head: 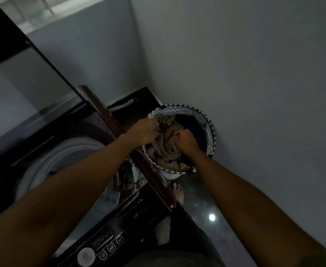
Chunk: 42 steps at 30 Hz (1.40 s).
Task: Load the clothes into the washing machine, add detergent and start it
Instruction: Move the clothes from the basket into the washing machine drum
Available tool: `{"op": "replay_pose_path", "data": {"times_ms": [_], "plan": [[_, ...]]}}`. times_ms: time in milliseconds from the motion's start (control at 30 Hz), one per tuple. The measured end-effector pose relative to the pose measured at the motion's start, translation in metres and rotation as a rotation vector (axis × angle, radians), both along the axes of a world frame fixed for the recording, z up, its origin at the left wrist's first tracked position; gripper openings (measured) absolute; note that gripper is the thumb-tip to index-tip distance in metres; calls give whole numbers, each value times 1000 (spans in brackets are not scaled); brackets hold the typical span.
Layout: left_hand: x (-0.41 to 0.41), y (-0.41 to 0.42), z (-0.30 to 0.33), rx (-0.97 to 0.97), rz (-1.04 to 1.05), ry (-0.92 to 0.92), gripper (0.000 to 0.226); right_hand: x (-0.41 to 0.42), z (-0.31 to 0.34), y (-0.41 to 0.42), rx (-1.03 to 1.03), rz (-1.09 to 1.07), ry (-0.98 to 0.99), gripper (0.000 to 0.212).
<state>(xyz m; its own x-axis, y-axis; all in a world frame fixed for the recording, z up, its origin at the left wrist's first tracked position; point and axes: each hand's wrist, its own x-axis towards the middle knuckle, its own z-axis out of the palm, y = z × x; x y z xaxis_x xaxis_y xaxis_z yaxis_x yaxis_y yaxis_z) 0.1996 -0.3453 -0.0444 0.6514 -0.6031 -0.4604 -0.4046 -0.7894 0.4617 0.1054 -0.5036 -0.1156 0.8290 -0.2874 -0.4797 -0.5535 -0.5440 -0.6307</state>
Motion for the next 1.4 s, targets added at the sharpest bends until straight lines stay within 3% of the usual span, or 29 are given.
{"op": "replay_pose_path", "data": {"times_ms": [100, 233, 300, 367, 433, 533, 567, 667, 733, 800, 833, 900, 967, 1000, 1067, 1133, 1233, 1333, 1400], "plan": [[7, -9, -20, 101, -55, 95, 40, 9, -31, -4, 45, 26, 145, 32], [7, -27, -36, 320, -169, 27, 26, 9, -57, -3, 35, 181, 220, 44], [8, -34, -45, 296, -218, -13, 32, 9, -70, -1, -38, 313, 241, 49], [8, -38, -61, 140, -311, -1, 44, 11, -82, 1, -110, 456, 298, 46], [9, -33, -82, 191, -454, 23, 43, 12, -93, 2, -161, 528, 357, 49], [8, -35, -87, 199, -285, 162, 33, 15, -105, 3, -39, 334, 350, 60], [4, -36, -85, 137, -241, 79, 29, 15, -107, 3, 18, 212, 319, 57], [-2, -41, -85, 103, -56, 94, 28, 23, -106, 2, 176, -142, 252, 19], [-5, -41, -85, 136, 36, 125, 23, 33, -93, 1, 294, -305, 230, 20], [-6, -37, -93, 19, 42, 141, 15, 47, -73, 0, 407, -445, 238, 29], [-5, -32, -101, -8, 81, 138, 30, 53, -61, -1, 471, -553, 191, 31], [-1, -18, -124, -39, 197, 134, 82, 64, -31, -3, 687, -703, 103, 27], [-6, -18, -120, -126, 289, 132, 107, 66, -4, -8, 981, -839, 27, 28], [-11, -22, -106, -202, 342, 151, 106, 68, 3, -9, 1151, -839, -9, 34], [-19, -33, -78, -415, 484, 224, 78, 69, 16, -13, 1287, -827, -55, 44], [-24, -40, -57, -635, 673, 364, 46, 72, 30, -15, 1316, -793, -41, 49], [-29, -44, -25, -729, 1004, 614, 27, 68, 39, -18, 1052, -678, -30, 45], [-25, -39, 0, -812, 1112, 576, 30, 61, 39, -17, 785, -467, -64, 26], [-23, -30, 12, -796, 1061, 450, 29, 56, 49, -7, 726, -343, -60, 27]]}}
